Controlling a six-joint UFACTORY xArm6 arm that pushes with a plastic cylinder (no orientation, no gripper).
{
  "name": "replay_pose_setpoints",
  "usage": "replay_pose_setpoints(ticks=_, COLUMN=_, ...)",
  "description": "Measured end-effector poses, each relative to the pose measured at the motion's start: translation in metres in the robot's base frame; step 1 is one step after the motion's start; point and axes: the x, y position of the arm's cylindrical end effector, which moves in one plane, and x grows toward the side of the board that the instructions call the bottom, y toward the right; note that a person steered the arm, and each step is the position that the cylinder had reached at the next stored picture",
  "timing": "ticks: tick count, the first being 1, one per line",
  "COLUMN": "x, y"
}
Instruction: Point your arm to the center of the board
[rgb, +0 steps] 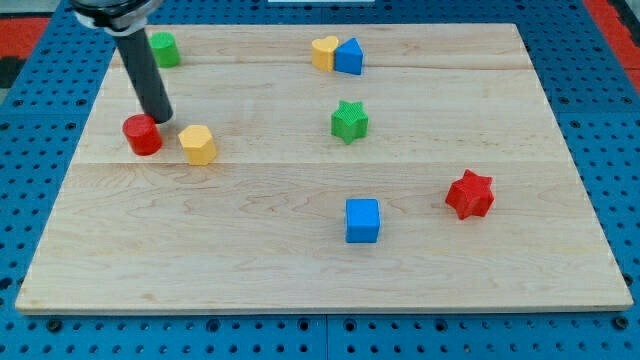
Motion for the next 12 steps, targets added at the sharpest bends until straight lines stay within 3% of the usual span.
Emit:
replay_pose_setpoints(ticks=3, x=0.028, y=-0.019)
replay_pose_setpoints(ticks=4, x=0.02, y=-0.007)
replay_pose_setpoints(ticks=6, x=0.007, y=0.078)
replay_pose_setpoints(ticks=12, x=0.03, y=0.121)
